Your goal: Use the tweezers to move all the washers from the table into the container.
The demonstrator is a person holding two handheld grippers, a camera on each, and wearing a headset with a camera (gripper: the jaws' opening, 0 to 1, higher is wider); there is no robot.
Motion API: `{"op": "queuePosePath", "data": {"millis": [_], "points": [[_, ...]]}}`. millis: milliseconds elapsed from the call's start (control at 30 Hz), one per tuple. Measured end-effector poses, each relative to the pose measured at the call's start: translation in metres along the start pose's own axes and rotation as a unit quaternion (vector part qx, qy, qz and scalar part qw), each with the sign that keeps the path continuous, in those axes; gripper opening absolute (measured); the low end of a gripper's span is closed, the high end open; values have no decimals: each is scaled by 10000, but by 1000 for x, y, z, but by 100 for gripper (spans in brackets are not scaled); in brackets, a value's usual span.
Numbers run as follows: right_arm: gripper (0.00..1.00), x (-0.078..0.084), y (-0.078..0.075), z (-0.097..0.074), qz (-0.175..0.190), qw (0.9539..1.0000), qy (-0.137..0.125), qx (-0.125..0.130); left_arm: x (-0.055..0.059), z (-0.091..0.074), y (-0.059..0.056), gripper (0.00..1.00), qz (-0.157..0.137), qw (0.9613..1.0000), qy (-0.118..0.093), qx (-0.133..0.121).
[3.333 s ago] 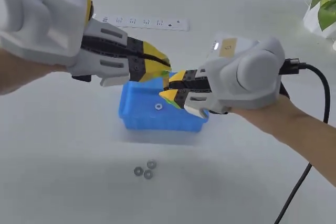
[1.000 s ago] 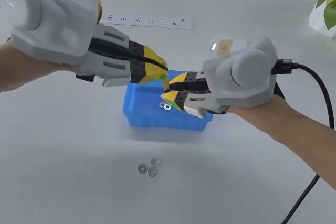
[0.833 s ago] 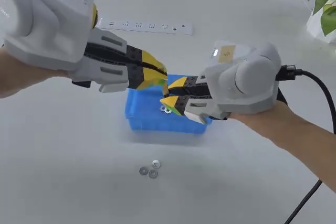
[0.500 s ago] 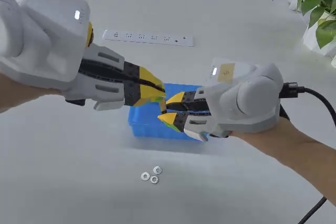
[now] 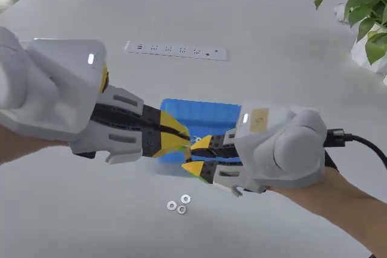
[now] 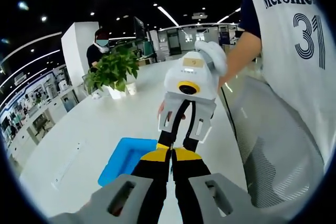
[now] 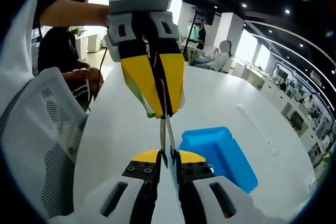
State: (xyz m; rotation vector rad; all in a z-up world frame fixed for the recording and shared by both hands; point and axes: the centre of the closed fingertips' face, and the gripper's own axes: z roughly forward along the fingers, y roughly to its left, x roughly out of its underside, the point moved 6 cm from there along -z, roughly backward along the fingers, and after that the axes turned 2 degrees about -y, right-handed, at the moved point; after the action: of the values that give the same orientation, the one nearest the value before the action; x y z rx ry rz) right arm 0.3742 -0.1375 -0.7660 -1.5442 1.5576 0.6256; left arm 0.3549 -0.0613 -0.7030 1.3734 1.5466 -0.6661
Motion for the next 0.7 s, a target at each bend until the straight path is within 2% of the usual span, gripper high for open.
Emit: {"op": "queuePosePath", "data": {"millis": [400, 700], "points": [[13, 10, 23, 7, 205, 9997, 26, -93, 13, 2, -19, 6, -159, 9998, 79, 135], [13, 18, 36, 13, 283, 9992, 99, -258, 26, 4, -28, 6, -442, 9989, 98, 151]]}}
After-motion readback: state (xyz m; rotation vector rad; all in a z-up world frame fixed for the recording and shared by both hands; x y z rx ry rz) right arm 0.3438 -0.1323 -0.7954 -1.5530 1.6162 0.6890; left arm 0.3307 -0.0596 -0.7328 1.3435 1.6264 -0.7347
